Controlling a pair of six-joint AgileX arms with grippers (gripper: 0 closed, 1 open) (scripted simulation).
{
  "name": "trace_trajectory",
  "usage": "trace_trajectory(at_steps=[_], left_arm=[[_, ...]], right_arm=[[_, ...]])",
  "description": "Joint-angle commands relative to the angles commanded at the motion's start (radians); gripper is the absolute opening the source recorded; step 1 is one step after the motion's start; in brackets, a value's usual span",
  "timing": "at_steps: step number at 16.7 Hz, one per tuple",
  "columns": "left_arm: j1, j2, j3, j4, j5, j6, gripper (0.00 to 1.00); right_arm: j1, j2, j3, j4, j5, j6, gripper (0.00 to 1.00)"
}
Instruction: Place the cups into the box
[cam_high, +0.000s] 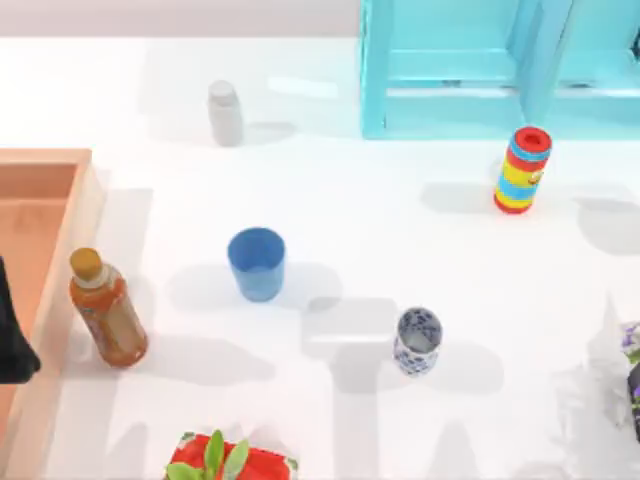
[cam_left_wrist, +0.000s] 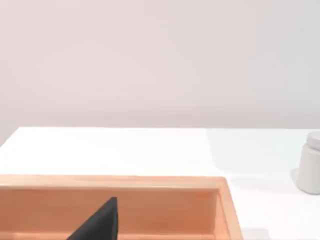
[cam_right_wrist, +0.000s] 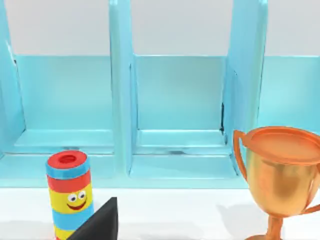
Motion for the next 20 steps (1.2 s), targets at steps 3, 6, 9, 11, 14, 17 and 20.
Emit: trace_trajectory(at_steps=[3, 6, 9, 11, 14, 17, 20], left_arm=[[-0.004, 0.009, 0.009, -0.005, 0.002, -0.003, 1.0], [-0.044, 0.097, 0.094, -0.055, 0.014, -0.029, 1.0], [-0.117, 0.278, 0.253, -0.161, 0.032, -0.077, 1.0], [-0.177, 0.438, 0.387, -0.258, 0.042, -0.115, 1.0], [-0.279, 0.722, 0.618, -0.435, 0.053, -0.178, 1.0], [-0.381, 1.032, 0.872, -0.638, 0.056, -0.244, 1.0], [-0.468, 1.341, 1.136, -0.851, 0.049, -0.31, 1.0]], right_arm=[[0.0, 0.0, 0.0, 0.0, 0.0, 0.0, 1.0], [0.0, 0.0, 0.0, 0.0, 0.0, 0.0, 1.0], [0.0, 0.0, 0.0, 0.0, 0.0, 0.0, 1.0], [0.0, 0.0, 0.0, 0.0, 0.0, 0.0, 1.0], [0.0, 0.0, 0.0, 0.0, 0.0, 0.0, 1.0], [0.0, 0.0, 0.0, 0.0, 0.0, 0.0, 1.0], [0.0, 0.0, 0.0, 0.0, 0.0, 0.0, 1.0]])
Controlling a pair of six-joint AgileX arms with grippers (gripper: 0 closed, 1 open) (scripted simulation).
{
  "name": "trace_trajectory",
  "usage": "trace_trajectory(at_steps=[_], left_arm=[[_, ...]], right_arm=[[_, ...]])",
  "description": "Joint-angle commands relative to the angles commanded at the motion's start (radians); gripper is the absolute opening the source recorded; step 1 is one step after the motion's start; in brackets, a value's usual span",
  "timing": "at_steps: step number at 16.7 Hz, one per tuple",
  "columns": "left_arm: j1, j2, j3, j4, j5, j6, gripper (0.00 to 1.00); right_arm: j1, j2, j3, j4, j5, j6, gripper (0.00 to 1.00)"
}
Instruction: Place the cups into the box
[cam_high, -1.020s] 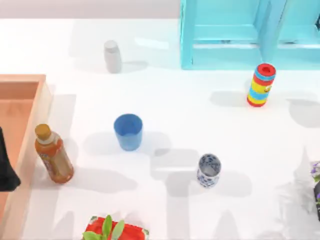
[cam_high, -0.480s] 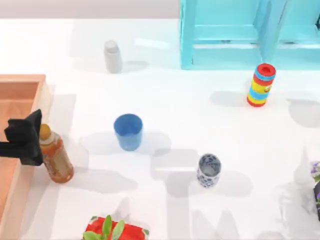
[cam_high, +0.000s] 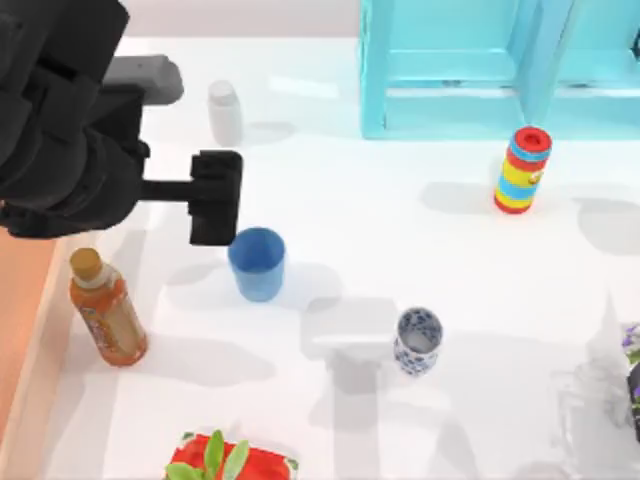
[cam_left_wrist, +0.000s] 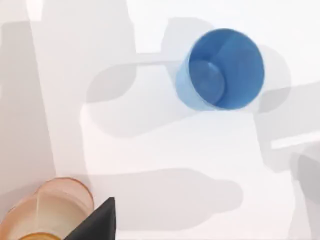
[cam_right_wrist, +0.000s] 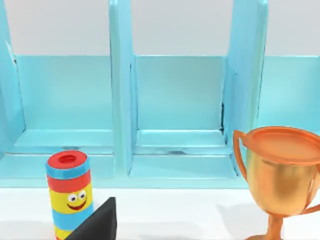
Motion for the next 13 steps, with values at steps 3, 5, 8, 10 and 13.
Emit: trace_trajectory(at_steps=[3, 5, 8, 10, 13], left_arm=[[-0.063, 0.286, 0.249, -0.202, -0.013, -0.067, 1.0], [-0.091, 0.453, 0.402, -0.317, -0.022, -0.11, 1.0], [-0.117, 0.652, 0.612, -0.449, -0.033, -0.168, 1.0], [-0.125, 0.75, 0.736, -0.509, -0.039, -0.201, 1.0], [-0.128, 0.842, 0.874, -0.559, -0.044, -0.238, 1.0]], right_arm=[[0.0, 0.0, 0.0, 0.0, 0.0, 0.0, 1.0], [0.0, 0.0, 0.0, 0.0, 0.0, 0.0, 1.0], [0.0, 0.0, 0.0, 0.0, 0.0, 0.0, 1.0], [0.0, 0.0, 0.0, 0.0, 0.0, 0.0, 1.0], [0.0, 0.0, 0.0, 0.0, 0.0, 0.0, 1.0]])
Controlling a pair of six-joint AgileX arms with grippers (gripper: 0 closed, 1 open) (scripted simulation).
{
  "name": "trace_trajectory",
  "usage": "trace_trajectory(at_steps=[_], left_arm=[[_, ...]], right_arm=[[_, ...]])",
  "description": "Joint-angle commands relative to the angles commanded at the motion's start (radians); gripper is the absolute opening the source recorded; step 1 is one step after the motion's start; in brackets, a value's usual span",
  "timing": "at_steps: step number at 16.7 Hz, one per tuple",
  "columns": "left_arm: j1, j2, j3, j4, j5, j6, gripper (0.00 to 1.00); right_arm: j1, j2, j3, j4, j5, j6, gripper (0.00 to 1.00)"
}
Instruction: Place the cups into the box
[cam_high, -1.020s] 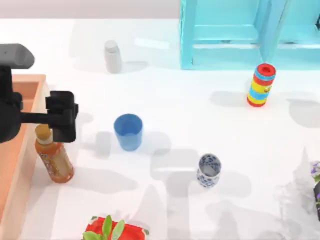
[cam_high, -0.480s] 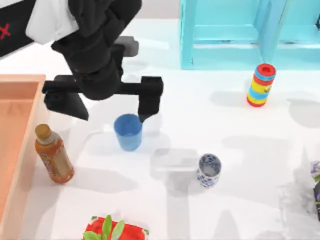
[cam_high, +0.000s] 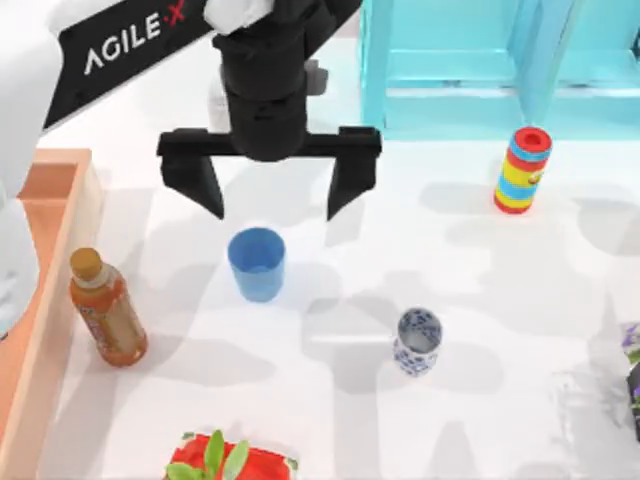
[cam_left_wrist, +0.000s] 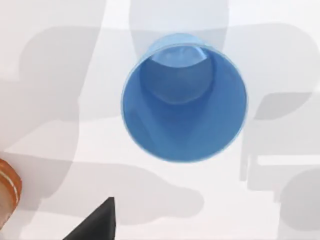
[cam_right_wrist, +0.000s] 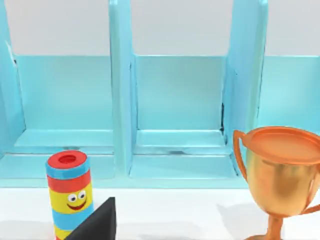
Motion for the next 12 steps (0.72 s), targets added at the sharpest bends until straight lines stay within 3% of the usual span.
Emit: trace_trajectory(at_steps=[7, 12], left_arm=[[0.002, 0.039, 0.067, -0.015, -0.001, -0.017, 1.0], [0.004, 0.046, -0.003, 0.057, -0.001, -0.014, 1.0]], right_arm=[[0.0, 0.0, 0.0, 0.0, 0.0, 0.0, 1.0], [0.0, 0.0, 0.0, 0.0, 0.0, 0.0, 1.0]])
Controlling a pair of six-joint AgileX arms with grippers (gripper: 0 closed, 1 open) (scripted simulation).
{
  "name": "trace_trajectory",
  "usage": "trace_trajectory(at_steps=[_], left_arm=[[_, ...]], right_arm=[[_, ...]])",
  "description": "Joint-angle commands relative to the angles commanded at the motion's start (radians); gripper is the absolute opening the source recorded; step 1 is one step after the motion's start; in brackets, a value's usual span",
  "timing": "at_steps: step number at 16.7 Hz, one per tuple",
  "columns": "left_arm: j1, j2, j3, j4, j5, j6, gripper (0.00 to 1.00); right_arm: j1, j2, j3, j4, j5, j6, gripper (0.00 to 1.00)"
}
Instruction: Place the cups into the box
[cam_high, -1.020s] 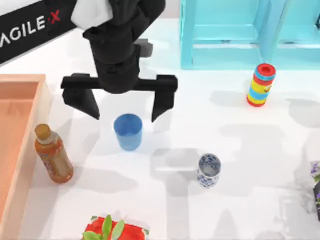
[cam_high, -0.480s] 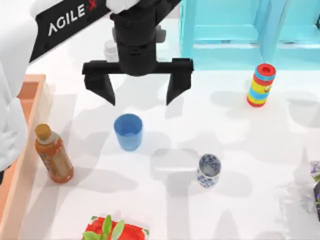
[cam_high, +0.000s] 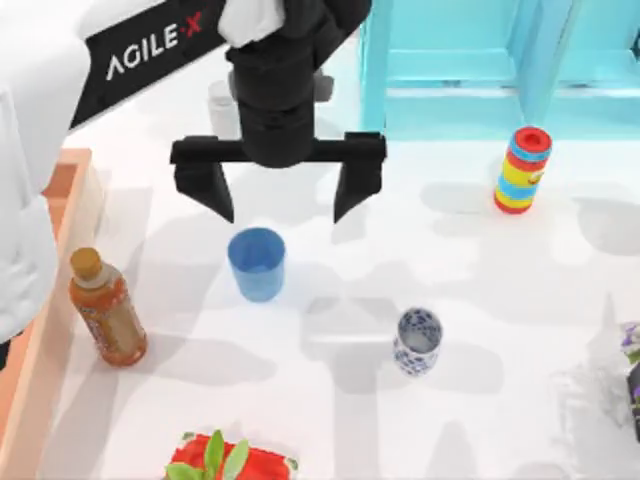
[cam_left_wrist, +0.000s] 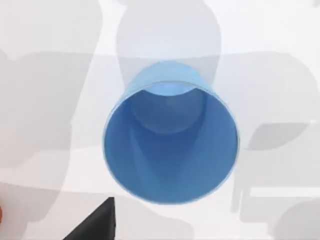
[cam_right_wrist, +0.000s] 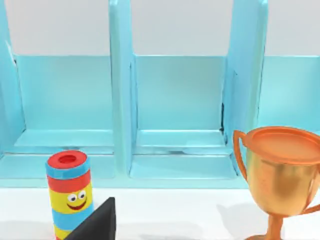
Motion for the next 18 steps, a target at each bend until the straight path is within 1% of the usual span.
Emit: trace_trajectory(at_steps=[4, 6, 11, 18], left_arm=[[0.0, 0.02, -0.168, 0.202, 0.0, 0.0, 1.0], [0.0, 0.03, -0.233, 0.272, 0.0, 0.0, 1.0], [0.0, 0.034, -0.26, 0.299, 0.0, 0.0, 1.0], [0.0, 0.034, -0.26, 0.299, 0.0, 0.0, 0.47]], right_arm=[[0.0, 0.0, 0.0, 0.0, 0.0, 0.0, 1.0], [0.0, 0.0, 0.0, 0.0, 0.0, 0.0, 1.0], [0.0, 0.0, 0.0, 0.0, 0.0, 0.0, 1.0], [0.0, 0.0, 0.0, 0.0, 0.0, 0.0, 1.0]])
